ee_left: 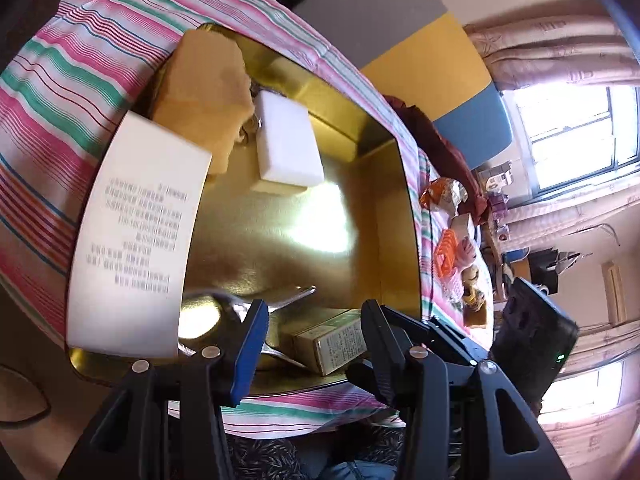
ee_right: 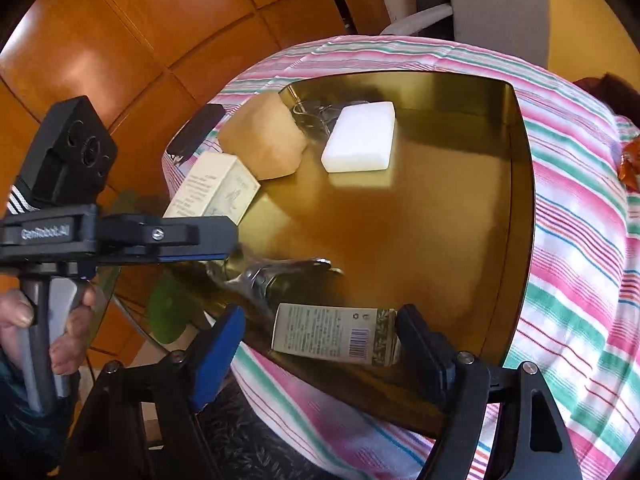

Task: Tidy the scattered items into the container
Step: 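Carry the clip and green box over the gold tin and release both into it, then withdraw both tools from the tin toward the remaining items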

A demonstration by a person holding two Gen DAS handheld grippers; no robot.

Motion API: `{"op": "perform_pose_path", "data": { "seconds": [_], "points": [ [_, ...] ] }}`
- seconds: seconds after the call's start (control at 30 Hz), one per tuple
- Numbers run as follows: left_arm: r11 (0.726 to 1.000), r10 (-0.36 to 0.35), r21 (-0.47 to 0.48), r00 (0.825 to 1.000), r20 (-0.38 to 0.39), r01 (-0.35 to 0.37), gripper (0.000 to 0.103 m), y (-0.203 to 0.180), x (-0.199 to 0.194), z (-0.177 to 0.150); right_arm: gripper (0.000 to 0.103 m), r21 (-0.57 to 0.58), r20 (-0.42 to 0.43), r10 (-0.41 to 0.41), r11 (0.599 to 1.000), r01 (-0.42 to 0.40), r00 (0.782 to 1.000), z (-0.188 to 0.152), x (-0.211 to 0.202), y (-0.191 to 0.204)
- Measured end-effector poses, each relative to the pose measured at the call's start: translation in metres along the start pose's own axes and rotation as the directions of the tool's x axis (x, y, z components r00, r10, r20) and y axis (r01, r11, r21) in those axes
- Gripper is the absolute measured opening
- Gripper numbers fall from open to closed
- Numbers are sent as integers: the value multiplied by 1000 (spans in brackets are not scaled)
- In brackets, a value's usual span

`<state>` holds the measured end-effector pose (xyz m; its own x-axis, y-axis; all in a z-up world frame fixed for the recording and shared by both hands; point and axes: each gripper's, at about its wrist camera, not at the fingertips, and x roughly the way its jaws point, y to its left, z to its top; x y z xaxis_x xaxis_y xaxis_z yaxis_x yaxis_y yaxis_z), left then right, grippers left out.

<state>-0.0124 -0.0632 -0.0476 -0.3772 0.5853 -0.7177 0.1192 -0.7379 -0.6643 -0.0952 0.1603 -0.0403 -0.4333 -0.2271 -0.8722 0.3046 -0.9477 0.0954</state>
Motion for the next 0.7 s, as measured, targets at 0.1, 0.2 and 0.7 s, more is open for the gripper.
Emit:
{"op": "perform_pose_path", "data": {
  "seconds": [0.1,0.2,0.7],
  "points": [
    [1000,-7,1,1000,12,7,49,1,-2,-2,80,-3,-4,10,1000,-10,1000,-2,-2,-1],
    [1000,-3,6,1000,26,3,49,0,-3,-2,80,9,25,12,1000,-12,1000,-3,-12,-4],
    [987,14,158,1000,-27,-9,49,-38,23,-22,86,241,131,-79,969,46,988,-36,-90,-92]
  ]
}}
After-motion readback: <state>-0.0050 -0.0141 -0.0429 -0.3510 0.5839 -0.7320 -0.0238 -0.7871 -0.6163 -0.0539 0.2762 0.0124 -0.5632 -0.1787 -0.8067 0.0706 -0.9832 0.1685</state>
